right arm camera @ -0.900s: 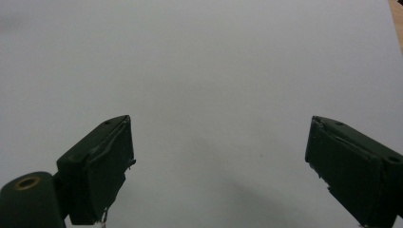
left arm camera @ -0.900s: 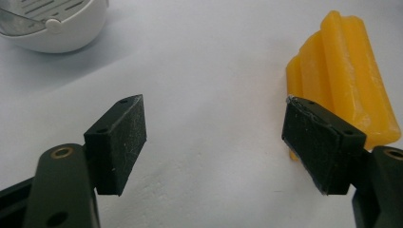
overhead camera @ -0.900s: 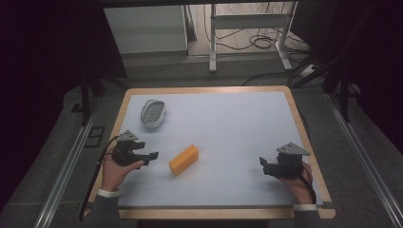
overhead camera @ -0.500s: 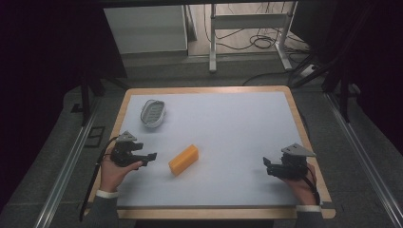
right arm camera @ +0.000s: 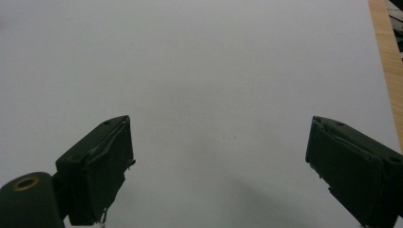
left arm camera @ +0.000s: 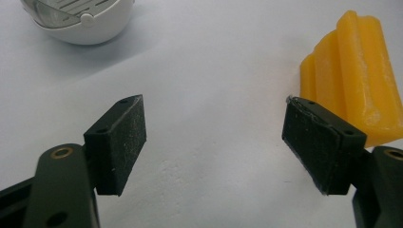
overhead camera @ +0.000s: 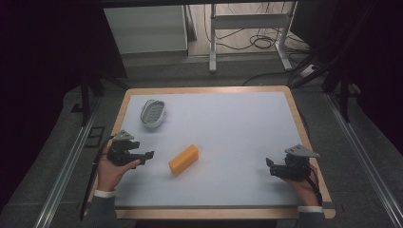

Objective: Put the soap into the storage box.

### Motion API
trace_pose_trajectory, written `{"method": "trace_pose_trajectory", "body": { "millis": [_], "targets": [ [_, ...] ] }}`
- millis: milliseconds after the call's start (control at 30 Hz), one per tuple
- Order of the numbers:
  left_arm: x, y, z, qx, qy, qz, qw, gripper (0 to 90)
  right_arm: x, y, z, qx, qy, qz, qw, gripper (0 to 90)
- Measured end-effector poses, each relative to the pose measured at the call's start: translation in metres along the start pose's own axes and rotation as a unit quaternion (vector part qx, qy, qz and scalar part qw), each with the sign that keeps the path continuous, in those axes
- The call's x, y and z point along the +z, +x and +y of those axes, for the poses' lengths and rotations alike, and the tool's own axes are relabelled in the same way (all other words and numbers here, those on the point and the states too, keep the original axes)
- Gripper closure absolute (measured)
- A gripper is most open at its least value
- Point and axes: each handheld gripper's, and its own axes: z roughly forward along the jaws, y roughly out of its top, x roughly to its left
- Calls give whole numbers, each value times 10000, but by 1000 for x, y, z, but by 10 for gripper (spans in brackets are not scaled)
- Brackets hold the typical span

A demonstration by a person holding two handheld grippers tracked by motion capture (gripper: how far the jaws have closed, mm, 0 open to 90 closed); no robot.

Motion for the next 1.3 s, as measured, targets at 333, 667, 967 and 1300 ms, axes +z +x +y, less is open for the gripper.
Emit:
{"method": "trace_pose_trajectory", "body": {
  "millis": [333,667,967,1300],
  "targets": [
    [-9,-5,8,-15,1,-257,9997,231,-2,2,1,-65,21,-36,10000,82],
    [-13,-13,23,185,150,-281,9993,227,-4,2,0,-89,12,-75,9999,82],
    [-16,-22,40,338,255,-418,9982,216,-5,1,-1,-108,12,-142,9998,82],
    [-15,-34,53,515,439,-455,9967,210,-6,1,1,-103,-31,-174,9998,82]
  ]
}}
